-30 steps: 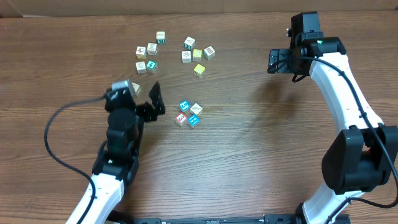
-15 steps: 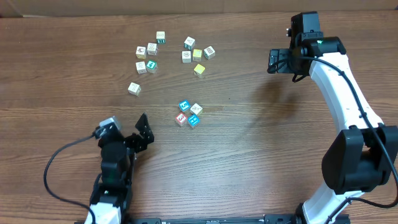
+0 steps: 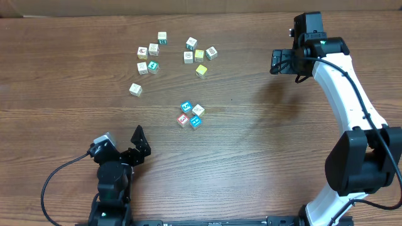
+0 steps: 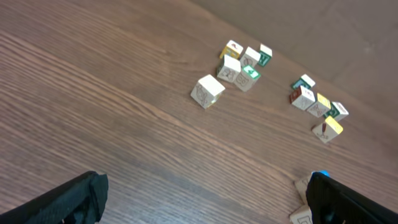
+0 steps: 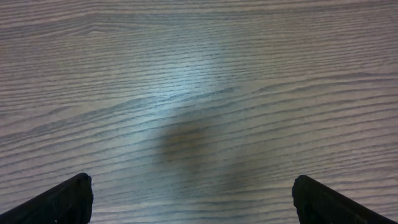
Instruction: Form a circle
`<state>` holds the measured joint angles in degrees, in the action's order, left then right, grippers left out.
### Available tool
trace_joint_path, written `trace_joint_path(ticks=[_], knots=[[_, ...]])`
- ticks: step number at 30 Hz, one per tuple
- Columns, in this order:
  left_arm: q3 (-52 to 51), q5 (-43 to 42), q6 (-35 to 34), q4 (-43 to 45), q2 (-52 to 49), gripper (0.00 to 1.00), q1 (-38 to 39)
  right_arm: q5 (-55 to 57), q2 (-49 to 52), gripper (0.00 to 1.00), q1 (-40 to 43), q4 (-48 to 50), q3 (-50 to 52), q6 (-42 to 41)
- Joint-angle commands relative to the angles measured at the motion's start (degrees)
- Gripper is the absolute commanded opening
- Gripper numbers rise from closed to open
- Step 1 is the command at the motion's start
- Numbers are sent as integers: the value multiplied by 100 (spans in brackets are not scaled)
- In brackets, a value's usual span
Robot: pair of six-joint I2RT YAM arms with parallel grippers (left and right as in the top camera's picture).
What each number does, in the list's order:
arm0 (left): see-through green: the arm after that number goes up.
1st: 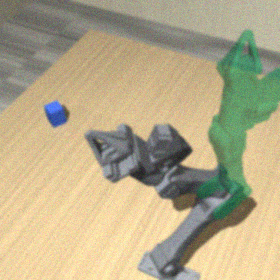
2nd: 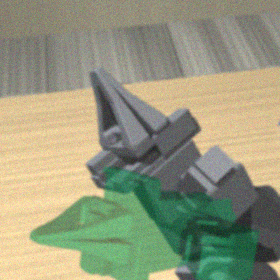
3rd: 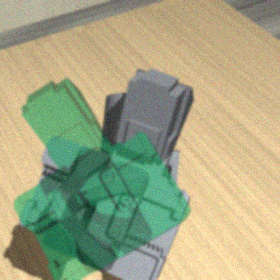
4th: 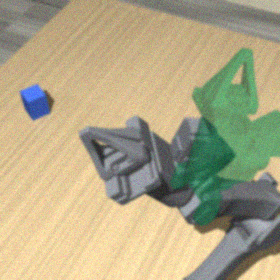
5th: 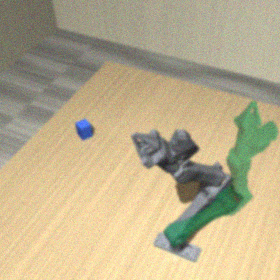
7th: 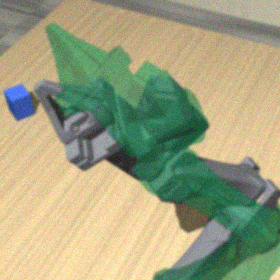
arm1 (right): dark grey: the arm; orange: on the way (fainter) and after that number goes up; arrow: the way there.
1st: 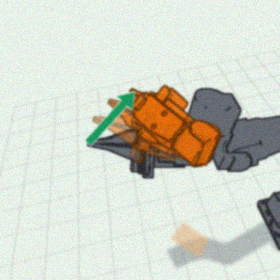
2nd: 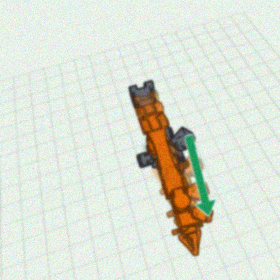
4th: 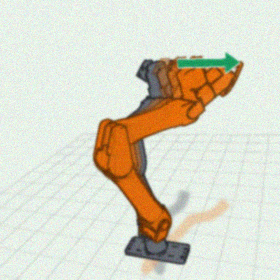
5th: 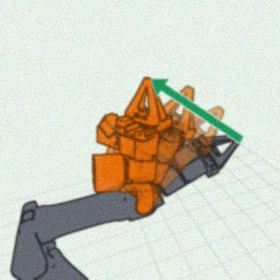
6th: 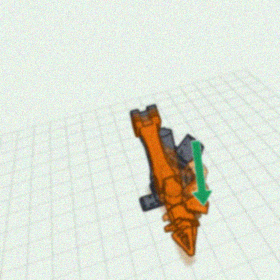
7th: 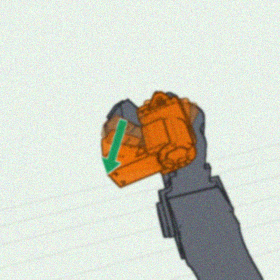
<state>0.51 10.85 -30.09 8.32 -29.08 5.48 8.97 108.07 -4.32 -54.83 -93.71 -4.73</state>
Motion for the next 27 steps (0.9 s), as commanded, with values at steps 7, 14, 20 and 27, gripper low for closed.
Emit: trace_joint_path(ticks=[7,14,20,27], knots=[[-24,256,251,-1150,1659,99,-44,-2,-79,100,-7,31,-48,-11],[-24,-144,1174,-1193,2632,99,-111,-2,-79,100,-7,31,-48,-11],[-24,-870,2013,-1270,2892,100,-144,-2,-79,100,-7,31,-48,-11],[-24,-1086,2258,-1285,2892,99,-131,-2,-79,100,-7,31,-48,-11]])
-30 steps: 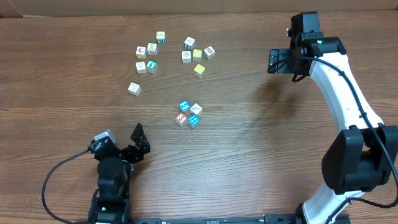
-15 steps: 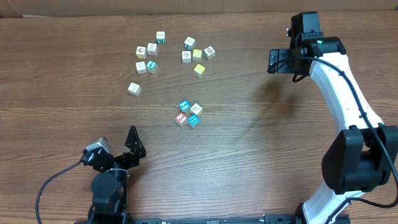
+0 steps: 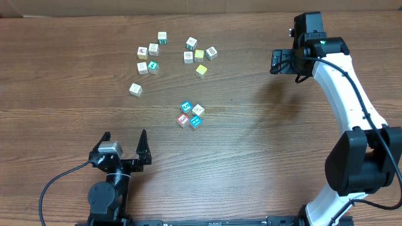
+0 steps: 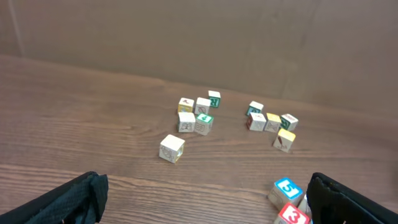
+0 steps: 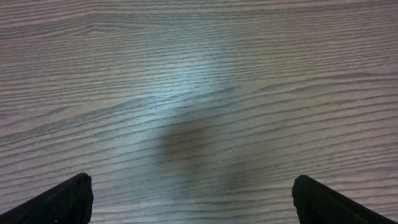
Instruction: Form a circle
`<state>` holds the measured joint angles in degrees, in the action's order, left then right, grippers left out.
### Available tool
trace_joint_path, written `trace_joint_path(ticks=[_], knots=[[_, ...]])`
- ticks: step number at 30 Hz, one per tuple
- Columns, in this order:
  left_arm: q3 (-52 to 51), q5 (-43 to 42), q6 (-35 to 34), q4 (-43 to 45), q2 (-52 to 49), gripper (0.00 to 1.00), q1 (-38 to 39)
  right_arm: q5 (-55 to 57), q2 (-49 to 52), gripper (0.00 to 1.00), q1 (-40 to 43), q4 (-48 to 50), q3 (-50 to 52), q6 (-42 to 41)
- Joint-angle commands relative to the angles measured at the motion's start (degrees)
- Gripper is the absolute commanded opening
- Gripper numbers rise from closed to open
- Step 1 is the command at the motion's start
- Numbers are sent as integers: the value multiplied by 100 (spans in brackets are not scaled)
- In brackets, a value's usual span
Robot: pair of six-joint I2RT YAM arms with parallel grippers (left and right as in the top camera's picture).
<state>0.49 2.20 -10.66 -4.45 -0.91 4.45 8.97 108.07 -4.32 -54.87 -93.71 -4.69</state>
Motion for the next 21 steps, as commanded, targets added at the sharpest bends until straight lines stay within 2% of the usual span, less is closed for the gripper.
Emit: trace_joint_path(ticks=[1,21], knots=[[-22,-221,341,-9,74,100,-28,-2,-79,100,-7,35,-48,-15],[-22,-181,339,0,70,100,-31,-2,-79,100,-7,35,-48,-15]])
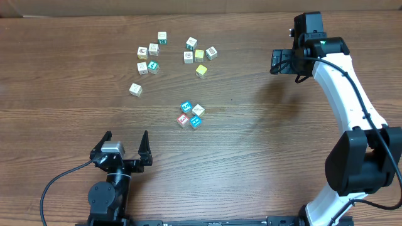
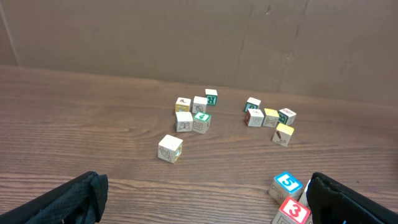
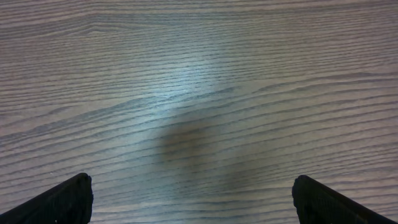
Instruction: Form a circle
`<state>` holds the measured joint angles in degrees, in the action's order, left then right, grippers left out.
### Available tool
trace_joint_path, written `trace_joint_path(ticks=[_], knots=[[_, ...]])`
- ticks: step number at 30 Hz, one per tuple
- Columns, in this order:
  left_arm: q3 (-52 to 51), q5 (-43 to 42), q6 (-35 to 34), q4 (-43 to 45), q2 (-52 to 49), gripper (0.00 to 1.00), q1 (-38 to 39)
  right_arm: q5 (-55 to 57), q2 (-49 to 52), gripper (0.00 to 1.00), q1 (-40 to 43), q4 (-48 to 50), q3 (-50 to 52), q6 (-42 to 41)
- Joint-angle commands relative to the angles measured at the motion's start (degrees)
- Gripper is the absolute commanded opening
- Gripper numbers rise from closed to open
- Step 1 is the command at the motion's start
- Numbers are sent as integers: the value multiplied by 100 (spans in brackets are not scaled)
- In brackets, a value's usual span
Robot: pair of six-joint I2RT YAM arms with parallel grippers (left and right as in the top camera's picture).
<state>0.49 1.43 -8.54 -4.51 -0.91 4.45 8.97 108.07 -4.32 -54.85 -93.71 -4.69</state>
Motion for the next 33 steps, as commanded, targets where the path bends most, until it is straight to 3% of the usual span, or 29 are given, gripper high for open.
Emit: trace_joint_path(ticks=[1,19,33], knots=[[-22,-105,127,7,70,100,-31,-2,-79,100,-7,33,-48,-15],[-22,-105,127,7,70,99,-31,-2,-109,100,-7,33,-48,-15],[-22,-105,127,7,70,99,-31,-2,-1532,100,-22,33,-48,-15]])
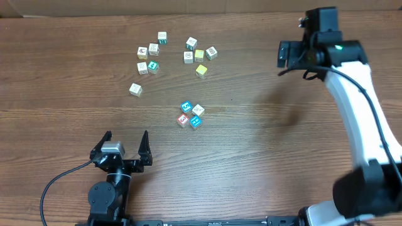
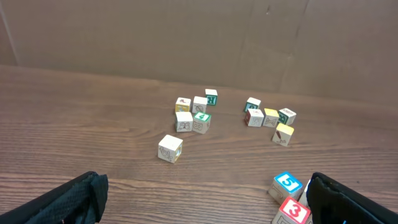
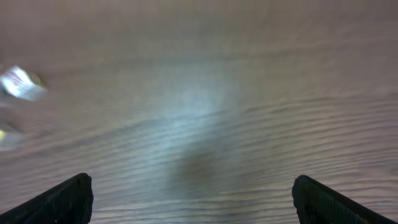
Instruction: Form a circle
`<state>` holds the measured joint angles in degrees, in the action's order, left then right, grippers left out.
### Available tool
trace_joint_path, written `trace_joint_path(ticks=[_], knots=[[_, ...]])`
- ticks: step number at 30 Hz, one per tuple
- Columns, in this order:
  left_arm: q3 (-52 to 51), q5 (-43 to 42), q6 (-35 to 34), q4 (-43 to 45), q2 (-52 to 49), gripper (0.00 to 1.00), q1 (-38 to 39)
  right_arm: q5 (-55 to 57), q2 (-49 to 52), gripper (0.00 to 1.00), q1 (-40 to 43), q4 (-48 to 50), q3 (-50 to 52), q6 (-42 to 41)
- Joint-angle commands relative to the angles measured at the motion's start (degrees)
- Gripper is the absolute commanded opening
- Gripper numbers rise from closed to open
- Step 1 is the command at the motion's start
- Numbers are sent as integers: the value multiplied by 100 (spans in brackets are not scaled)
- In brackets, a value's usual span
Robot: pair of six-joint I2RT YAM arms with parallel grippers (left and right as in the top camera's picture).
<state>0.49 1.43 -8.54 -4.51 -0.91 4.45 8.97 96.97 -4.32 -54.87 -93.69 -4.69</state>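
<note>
Small lettered and numbered cubes lie in loose clusters on the wooden table: a left cluster (image 1: 149,55), a back cluster (image 1: 199,56), a lone cube (image 1: 135,89) and a centre cluster (image 1: 190,115). In the left wrist view the blue 5 cube (image 2: 286,184) and red 3 cube (image 2: 292,212) sit by the right finger, with the lone cube (image 2: 170,148) farther off. My left gripper (image 1: 122,143) (image 2: 202,199) stands open near the front edge, holding nothing. My right gripper (image 1: 286,55) (image 3: 193,199) hangs open and empty over bare wood at the back right; its view is blurred.
A brown cardboard wall (image 2: 186,37) runs along the table's far edge. A blurred pale cube (image 3: 22,84) shows at the left edge of the right wrist view. The left arm's cable (image 1: 56,179) trails at the front left.
The right arm has shifted a little to the right and toward the back; its wrist view is now blurred, with a pale cube at the left edge. The left arm and cubes are unchanged.
At first my left gripper was turned askew near the front edge, seeing the cubes at a slant. Then it stood squared up and level, facing the cubes, and stayed so. The right arm held still over bare wood until its shift now. No cube has moved.
</note>
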Motion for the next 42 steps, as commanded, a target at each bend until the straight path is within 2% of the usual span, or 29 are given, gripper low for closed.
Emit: trace_joint_path(ticks=[1,9,13,21,25,28,39,42], knots=[[-22,-105,127,7,70,99,-31,-2,-483,100,-22,35,-50,-15],[-22,-105,127,7,70,100,-31,-2,-531,100,-22,107,4,-15],[-22,-105,127,7,70,100,-31,144,-531,100,-22,448,199,-15],[-22,-105,127,7,70,100,-31,343,-535,100,-15,638,955,-15],[-22,-105,127,4,70,100,-31,144,-737,100,-15,885,1641,-15],[-22,-105,127,7,70,99,-31,-260,-1104,100,-15,1746,2476,-15],[-22,-105,127,7,70,100,-31,-1497,-2787,100,-11,6496,6402,-13],[-22,-105,127,7,70,99,-31,-1510,-3014,100,-9,7235,7184,-13]])
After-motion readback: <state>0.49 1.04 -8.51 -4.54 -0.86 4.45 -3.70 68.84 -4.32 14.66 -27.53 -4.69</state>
